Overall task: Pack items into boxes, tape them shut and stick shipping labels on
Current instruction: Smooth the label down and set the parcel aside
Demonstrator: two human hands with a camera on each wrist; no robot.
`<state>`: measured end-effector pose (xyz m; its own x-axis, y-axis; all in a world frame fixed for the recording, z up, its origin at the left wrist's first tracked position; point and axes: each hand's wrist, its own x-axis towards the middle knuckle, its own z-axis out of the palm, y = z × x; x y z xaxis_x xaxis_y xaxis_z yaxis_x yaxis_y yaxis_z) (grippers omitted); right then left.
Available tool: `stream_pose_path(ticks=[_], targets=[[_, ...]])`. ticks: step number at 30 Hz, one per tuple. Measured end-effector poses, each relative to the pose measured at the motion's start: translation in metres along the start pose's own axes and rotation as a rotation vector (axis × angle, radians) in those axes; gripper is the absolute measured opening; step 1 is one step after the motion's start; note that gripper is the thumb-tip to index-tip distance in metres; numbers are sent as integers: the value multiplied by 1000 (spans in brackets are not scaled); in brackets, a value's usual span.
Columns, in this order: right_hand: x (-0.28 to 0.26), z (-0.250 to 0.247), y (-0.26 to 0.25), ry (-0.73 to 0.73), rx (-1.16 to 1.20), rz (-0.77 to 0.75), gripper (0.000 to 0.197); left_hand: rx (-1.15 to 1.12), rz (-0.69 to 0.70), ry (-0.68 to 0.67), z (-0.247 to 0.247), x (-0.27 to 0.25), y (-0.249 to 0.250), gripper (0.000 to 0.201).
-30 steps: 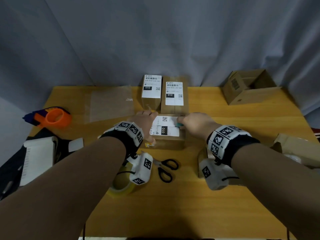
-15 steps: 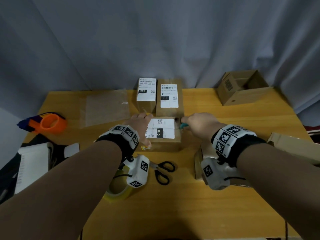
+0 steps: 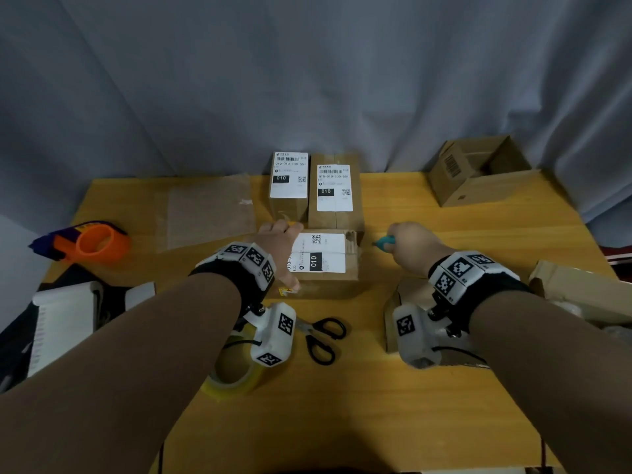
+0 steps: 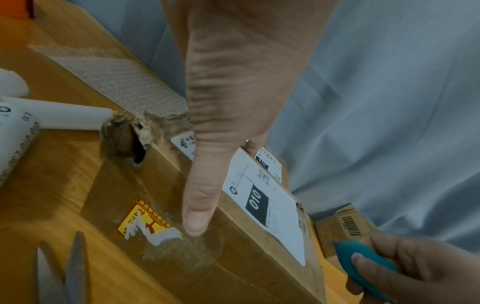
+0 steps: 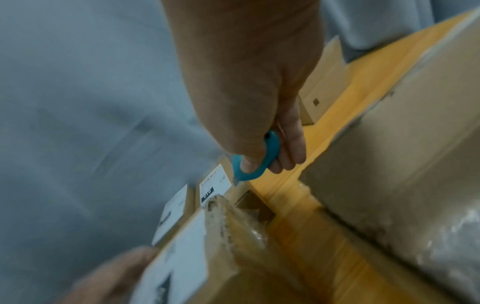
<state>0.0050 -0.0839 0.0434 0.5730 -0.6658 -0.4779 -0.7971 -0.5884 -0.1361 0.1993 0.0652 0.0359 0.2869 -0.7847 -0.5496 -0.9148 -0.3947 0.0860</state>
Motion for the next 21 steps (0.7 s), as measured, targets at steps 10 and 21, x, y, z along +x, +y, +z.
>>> stream_pose_path(ticks=[10, 21], targets=[[0, 27, -17, 52, 817, 99, 11, -2, -15, 6, 0, 0, 3, 122], [-10, 23, -13, -35, 737, 60, 19, 6, -14, 31, 0, -1, 4, 123]])
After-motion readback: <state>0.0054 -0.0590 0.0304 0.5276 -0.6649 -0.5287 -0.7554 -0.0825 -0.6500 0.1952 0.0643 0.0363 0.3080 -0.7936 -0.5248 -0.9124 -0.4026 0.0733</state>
